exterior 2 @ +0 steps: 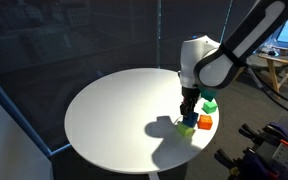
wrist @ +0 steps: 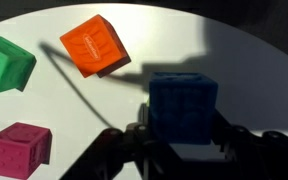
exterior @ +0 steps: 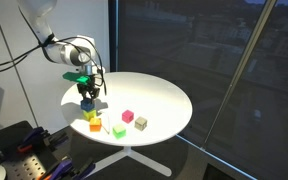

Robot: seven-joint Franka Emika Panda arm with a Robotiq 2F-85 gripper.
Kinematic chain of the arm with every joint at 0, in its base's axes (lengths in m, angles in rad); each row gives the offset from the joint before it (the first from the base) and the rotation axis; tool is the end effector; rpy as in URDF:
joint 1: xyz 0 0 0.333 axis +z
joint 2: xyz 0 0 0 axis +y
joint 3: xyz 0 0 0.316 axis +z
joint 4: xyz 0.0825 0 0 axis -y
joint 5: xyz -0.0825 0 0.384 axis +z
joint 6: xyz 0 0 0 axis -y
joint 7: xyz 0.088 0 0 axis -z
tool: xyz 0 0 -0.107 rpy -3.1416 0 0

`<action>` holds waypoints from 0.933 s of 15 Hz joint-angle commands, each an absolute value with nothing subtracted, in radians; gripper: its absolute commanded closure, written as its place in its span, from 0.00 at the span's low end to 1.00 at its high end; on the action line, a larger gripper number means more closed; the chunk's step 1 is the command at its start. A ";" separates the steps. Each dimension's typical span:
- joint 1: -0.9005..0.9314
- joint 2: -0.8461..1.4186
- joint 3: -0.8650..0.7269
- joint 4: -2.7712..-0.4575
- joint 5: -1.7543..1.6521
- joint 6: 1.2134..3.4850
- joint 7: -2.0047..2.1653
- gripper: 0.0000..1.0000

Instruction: Put the blue cube on the yellow cube

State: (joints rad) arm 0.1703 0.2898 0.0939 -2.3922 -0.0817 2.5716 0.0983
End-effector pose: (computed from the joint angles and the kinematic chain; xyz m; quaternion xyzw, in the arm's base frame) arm 0.4716 0.1310 0.1893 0.9917 0.1169 -0.0520 0.0163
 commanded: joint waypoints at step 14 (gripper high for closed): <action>0.167 0.293 0.099 -2.397 -0.073 2.589 0.097 0.00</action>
State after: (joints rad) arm 0.1706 0.2964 0.0945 -2.3922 -0.0817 2.5732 0.0982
